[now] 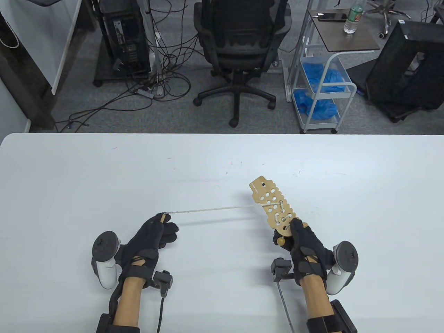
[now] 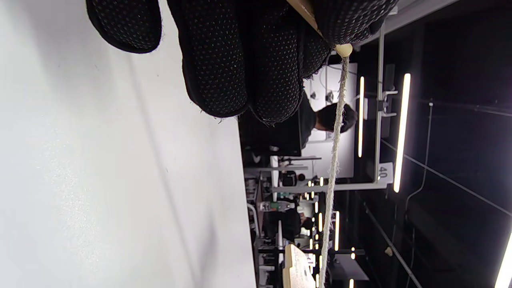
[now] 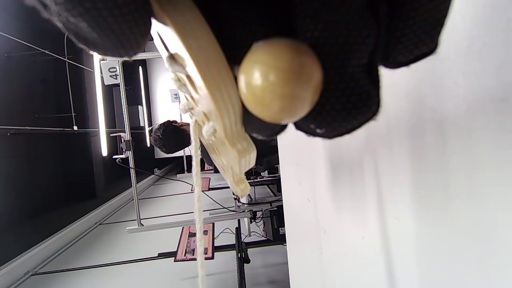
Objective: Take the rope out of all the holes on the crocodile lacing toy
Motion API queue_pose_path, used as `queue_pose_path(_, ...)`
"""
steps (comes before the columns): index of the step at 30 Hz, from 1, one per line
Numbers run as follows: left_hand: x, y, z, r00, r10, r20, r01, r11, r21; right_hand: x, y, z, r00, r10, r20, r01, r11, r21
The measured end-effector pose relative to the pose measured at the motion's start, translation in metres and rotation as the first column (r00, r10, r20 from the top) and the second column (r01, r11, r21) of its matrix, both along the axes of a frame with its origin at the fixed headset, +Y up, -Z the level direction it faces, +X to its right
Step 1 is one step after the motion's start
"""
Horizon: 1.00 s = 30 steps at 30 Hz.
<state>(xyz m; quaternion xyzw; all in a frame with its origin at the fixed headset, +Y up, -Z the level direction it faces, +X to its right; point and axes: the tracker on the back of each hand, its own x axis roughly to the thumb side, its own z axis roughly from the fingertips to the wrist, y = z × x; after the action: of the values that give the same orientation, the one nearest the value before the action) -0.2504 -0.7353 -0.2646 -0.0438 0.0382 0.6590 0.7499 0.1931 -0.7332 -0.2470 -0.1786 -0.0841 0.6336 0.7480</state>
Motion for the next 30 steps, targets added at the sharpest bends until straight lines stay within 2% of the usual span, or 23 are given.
queue_pose_path(30, -0.0079, 0.0044, 0.0021, 0.999, -0.003, -0.054, 0.003, 1.0, 0.004, 0.001, 0.0012, 0.0, 0.999, 0.031, 0.007, -0.031, 1.0, 0.0)
